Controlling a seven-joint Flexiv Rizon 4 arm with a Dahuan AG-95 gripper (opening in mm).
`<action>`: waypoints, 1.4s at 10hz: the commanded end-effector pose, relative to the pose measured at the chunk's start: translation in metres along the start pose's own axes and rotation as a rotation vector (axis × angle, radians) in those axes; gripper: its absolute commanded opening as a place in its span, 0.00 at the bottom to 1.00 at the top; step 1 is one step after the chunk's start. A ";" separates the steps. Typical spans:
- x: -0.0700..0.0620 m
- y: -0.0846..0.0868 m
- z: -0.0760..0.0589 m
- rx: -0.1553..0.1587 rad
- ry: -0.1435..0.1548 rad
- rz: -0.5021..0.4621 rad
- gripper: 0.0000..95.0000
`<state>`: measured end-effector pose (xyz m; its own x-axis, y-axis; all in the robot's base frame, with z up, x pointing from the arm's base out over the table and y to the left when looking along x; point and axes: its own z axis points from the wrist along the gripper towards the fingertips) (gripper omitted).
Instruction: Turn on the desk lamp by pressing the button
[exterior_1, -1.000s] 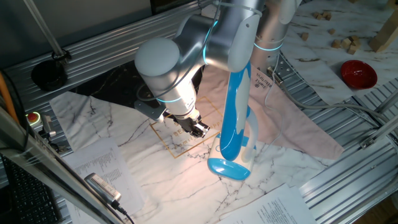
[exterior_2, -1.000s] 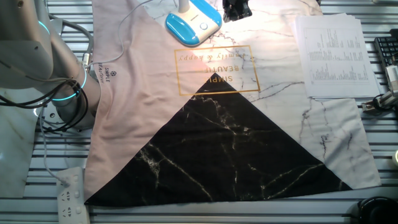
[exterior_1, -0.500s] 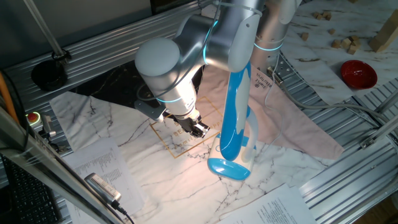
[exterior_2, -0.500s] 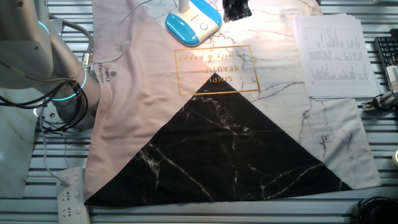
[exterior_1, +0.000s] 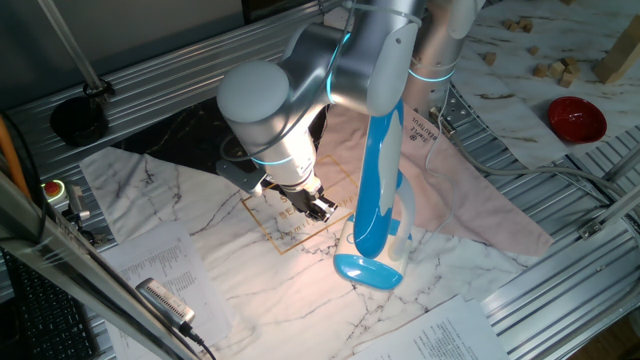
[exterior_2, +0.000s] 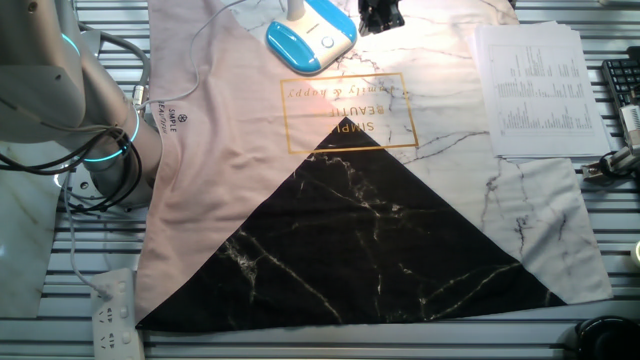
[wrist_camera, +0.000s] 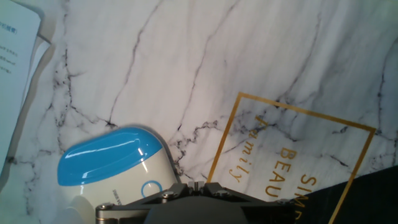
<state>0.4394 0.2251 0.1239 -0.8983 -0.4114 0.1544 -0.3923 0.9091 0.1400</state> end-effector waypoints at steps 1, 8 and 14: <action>0.001 0.000 0.000 0.003 0.001 0.010 0.00; 0.003 0.000 0.001 0.011 0.005 0.013 0.00; 0.004 0.001 0.002 0.015 0.007 0.017 0.00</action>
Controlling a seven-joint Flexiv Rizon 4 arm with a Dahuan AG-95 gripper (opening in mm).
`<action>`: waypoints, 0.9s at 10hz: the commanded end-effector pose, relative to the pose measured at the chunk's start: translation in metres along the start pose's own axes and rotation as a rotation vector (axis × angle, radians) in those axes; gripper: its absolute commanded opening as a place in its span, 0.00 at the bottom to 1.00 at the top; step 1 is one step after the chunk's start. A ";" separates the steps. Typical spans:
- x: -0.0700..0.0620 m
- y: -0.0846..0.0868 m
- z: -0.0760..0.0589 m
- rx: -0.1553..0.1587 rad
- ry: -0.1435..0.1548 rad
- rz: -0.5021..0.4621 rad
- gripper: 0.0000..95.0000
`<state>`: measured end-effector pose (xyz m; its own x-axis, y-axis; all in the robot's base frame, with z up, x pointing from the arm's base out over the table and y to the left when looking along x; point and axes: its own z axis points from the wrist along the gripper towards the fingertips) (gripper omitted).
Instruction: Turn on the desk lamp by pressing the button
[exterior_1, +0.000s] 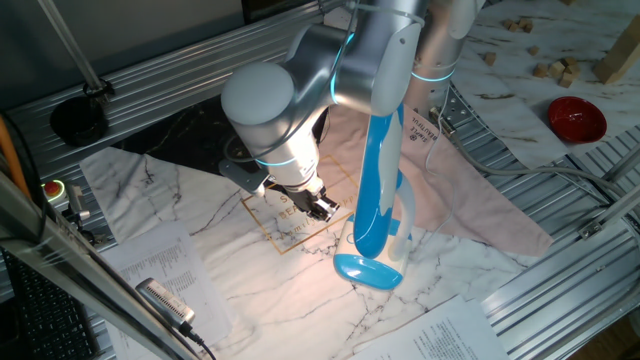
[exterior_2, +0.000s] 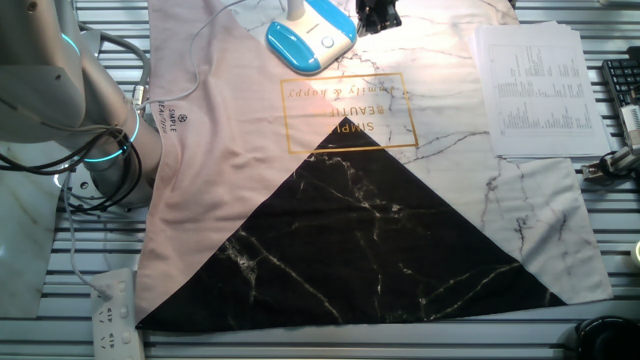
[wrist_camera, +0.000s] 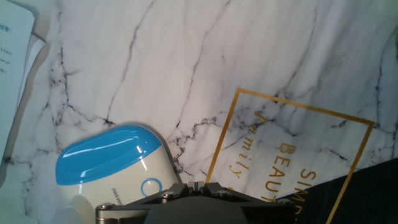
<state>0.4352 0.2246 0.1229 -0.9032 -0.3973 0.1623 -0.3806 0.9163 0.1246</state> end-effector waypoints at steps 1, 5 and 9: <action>0.000 0.000 0.000 0.003 0.001 0.000 0.00; 0.001 0.000 0.001 0.005 0.001 0.001 0.00; 0.002 0.001 0.001 0.008 0.002 0.028 0.00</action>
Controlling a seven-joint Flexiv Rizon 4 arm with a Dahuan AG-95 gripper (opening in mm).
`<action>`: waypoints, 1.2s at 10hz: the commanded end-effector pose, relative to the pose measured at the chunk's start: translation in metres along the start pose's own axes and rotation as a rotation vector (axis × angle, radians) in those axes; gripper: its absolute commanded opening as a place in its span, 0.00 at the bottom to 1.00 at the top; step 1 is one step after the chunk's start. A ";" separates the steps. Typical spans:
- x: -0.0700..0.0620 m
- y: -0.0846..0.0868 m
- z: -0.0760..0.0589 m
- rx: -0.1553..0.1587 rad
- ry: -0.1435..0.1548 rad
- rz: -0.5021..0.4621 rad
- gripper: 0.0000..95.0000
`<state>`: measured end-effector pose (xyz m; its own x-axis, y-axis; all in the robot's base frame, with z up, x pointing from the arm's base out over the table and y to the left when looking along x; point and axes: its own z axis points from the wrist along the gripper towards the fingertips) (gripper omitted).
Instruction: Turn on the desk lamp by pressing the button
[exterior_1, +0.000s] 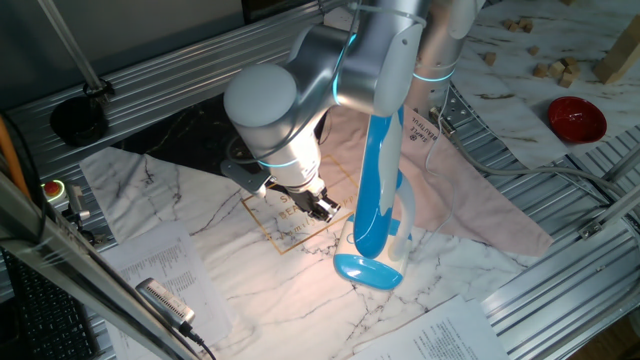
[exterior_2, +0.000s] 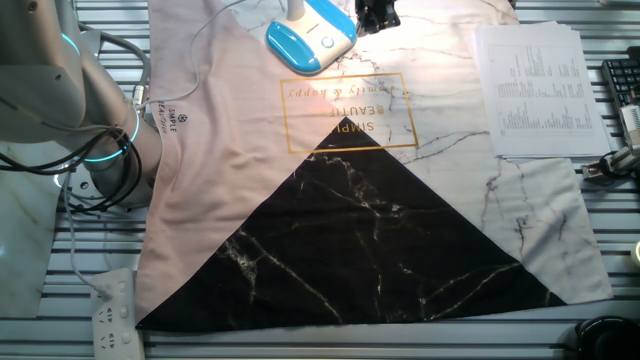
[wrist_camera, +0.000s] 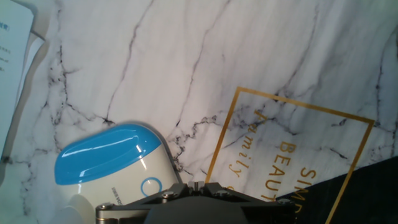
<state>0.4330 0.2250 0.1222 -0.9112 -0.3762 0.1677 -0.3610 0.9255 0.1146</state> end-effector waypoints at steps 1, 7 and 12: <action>0.000 0.000 0.000 0.005 0.001 0.008 0.00; 0.001 0.001 0.003 0.012 0.004 0.022 0.00; 0.006 0.003 0.006 0.015 0.003 -0.016 0.00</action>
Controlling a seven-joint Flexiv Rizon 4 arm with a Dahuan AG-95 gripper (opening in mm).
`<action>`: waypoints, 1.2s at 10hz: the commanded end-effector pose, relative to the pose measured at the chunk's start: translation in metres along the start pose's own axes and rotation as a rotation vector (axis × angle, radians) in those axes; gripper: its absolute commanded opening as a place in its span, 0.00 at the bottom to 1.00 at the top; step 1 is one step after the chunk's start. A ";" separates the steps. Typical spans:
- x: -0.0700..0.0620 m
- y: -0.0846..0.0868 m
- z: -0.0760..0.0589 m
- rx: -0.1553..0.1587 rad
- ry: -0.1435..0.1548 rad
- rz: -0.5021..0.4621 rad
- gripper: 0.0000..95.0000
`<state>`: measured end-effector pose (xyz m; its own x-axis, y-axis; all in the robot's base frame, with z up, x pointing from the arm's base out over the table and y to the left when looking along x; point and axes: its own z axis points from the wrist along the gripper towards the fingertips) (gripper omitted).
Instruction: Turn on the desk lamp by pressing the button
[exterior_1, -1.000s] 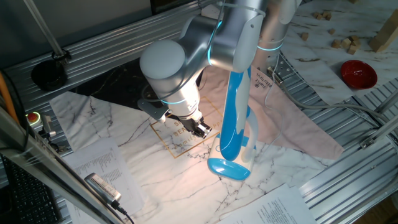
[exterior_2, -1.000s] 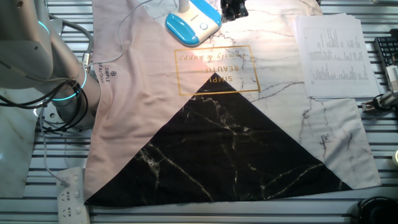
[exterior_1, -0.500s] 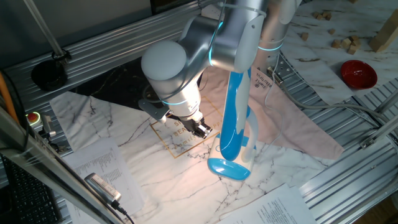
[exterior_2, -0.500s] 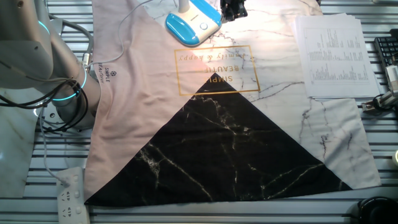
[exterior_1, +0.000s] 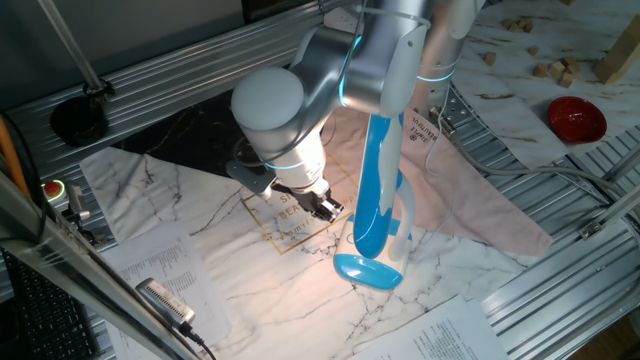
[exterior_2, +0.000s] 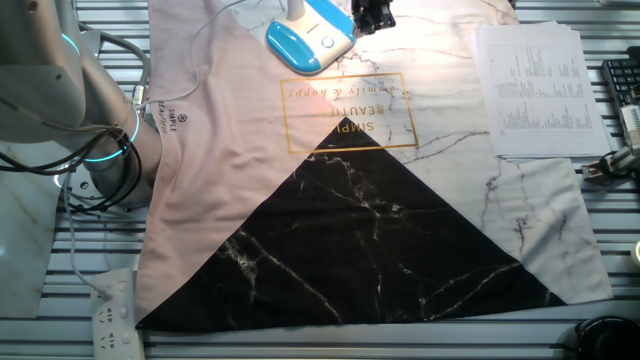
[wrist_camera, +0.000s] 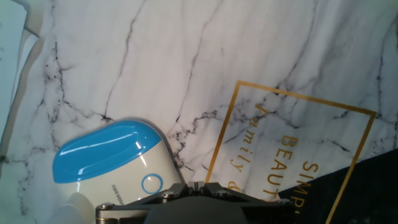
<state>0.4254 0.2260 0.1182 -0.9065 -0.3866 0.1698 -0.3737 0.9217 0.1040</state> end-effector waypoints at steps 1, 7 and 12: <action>0.002 0.001 0.002 0.005 0.002 -0.006 0.00; 0.003 0.002 0.005 0.008 0.002 0.011 0.00; 0.003 0.001 0.007 0.008 0.000 0.012 0.00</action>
<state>0.4215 0.2269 0.1118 -0.9101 -0.3775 0.1708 -0.3658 0.9257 0.0964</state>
